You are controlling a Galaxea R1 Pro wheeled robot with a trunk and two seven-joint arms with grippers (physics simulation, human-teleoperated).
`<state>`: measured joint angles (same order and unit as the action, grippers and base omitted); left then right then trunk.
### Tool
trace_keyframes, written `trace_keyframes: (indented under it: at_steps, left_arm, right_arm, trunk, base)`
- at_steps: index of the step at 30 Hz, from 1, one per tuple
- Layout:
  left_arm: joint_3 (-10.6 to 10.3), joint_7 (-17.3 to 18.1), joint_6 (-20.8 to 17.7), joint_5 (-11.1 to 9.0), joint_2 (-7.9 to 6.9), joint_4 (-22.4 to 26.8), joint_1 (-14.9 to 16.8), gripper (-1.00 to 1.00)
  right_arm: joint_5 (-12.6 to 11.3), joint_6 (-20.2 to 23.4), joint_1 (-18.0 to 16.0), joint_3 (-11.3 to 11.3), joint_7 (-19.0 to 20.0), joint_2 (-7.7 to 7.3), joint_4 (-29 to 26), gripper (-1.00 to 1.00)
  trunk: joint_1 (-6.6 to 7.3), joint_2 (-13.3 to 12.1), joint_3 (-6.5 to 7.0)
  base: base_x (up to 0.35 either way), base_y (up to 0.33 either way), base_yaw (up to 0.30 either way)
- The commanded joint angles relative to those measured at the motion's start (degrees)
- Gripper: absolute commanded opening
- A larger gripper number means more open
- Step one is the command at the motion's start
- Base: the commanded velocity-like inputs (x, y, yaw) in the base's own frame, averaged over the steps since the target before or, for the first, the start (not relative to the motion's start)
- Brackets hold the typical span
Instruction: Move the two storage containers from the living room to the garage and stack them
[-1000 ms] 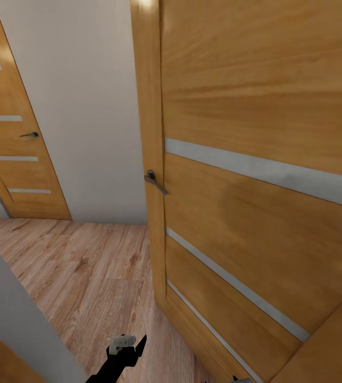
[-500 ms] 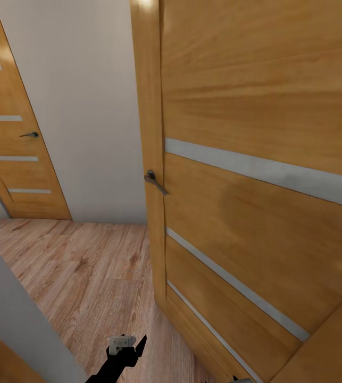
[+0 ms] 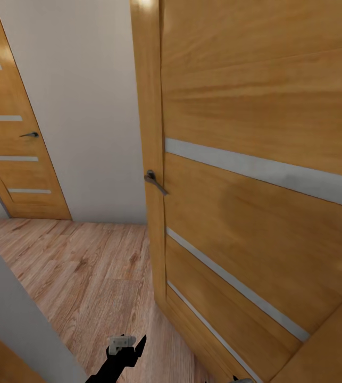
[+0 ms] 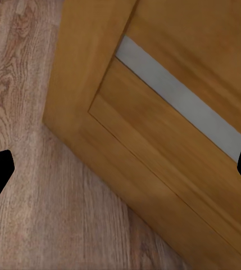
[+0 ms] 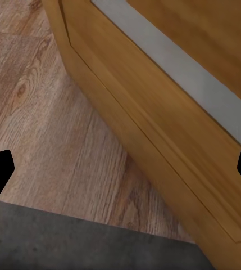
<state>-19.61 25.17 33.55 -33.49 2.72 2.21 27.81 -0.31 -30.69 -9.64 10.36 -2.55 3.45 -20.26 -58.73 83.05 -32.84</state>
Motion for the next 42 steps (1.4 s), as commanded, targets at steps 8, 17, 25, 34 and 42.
trace_keyframes:
  at_steps: [8,17,25,34,42]
  left_arm:
    - [-0.34,0.32,0.08,-0.61,0.01,-0.04,0.05,1.0]
    - [-0.34,0.32,0.03,-0.61,0.01,-0.01,0.05,1.0]
    - [-0.28,0.32,0.02,-0.61,0.01,-0.01,0.05,1.0]
    - [-0.25,0.32,0.02,-0.61,0.01,-0.01,0.05,1.0]
    - [-0.25,0.32,0.02,-0.61,0.01,-0.01,0.05,1.0]
  right_arm:
    - [-0.04,-0.16,-0.03,0.28,-0.27,-0.01,0.05,1.0]
    - [-0.04,-0.16,-0.03,0.28,-0.27,0.0,0.05,1.0]
    - [-0.04,-0.16,-0.03,0.28,-0.27,0.0,0.05,1.0]
    - [-0.04,-0.14,-0.03,0.28,-0.27,0.01,0.05,1.0]
    - [-0.04,-0.16,-0.03,0.28,-0.27,-0.02,0.05,1.0]
  trunk:
    - [0.0,0.03,-0.05]
    - [0.0,0.03,-0.05]
    - [0.0,0.03,-0.05]
    - [0.0,0.03,-0.05]
    - [0.0,0.03,-0.05]
  base:
    - [0.093,0.0,0.0]
    - [0.218,0.0,0.0]
    - [0.043,0.0,0.0]
    - [0.001,0.0,0.0]
    - [0.0,0.0,0.0]
